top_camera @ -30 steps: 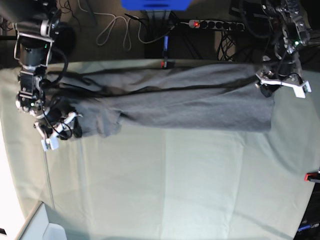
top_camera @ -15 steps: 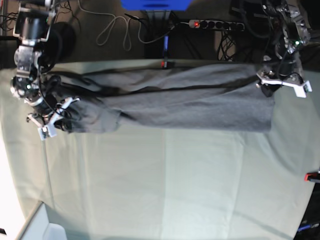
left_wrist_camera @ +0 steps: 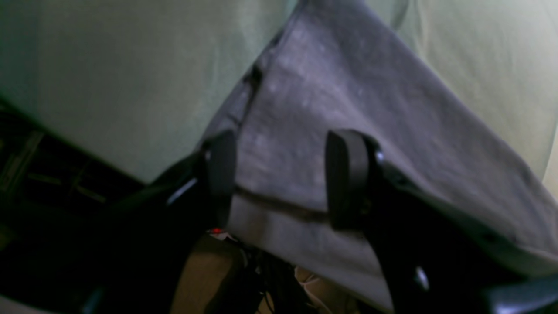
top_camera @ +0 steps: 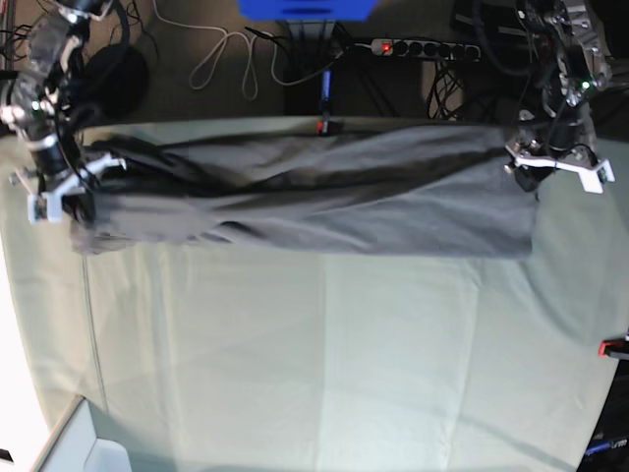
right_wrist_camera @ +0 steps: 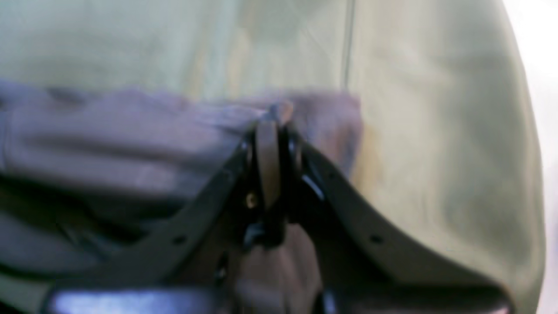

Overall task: Layout the t-shirt on the table in an organized manner, then fold the t-shirt properly
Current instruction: 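Pull the folded shirt ends with both grippers to straighten the strip, then release the shirt with the left gripper and move it toward the shirt's middle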

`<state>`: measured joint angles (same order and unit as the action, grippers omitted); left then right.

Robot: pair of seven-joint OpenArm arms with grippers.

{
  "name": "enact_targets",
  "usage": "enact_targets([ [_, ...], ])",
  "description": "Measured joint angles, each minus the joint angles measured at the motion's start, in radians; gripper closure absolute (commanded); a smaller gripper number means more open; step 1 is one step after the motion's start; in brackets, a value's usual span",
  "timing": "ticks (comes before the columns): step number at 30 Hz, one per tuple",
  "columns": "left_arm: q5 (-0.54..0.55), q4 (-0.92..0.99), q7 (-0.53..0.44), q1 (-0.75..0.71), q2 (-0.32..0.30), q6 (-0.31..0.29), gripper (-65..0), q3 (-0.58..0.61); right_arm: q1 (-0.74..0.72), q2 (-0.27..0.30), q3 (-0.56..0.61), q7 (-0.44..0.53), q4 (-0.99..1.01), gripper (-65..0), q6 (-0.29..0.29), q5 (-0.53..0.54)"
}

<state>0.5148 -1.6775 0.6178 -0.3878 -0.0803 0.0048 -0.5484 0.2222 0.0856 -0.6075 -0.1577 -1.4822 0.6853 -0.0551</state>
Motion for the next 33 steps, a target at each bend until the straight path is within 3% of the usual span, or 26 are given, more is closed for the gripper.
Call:
enact_targets([
  [9,0.0,0.0,0.0,0.0,0.0,0.0,-32.2,0.0,0.039,-0.026,-0.003,0.009,0.001,0.0,-0.001,0.0],
  [13,0.0,0.0,-0.001,-0.001,0.0,0.0,-40.2,0.0,0.045,-0.036,0.009,0.003,0.001,-0.5,-0.001,-0.007],
  [16,-0.001,0.0,0.0,-0.008,-0.003,0.0,-45.1,0.0,0.074,-0.025,0.043,0.0,0.001,-11.0,-0.001,-0.011],
  [20,-0.006,0.0,0.0,-0.007,-0.003,0.0,-46.6,0.0,0.1,-0.031,0.069,-0.003,0.01,-28.0,0.0,-0.013],
  [23,-0.008,0.008,-0.005,0.002,-0.006,-0.002,-46.7,-0.008,0.1,-0.03,0.059,0.005,0.004,-35.4,-0.001,-0.011],
  [33,-0.005,0.291,-0.003,0.171,-0.136,0.0,-46.5,-0.021,0.128,-0.033,0.059,0.0,0.003,-37.0,0.0,-0.011],
])
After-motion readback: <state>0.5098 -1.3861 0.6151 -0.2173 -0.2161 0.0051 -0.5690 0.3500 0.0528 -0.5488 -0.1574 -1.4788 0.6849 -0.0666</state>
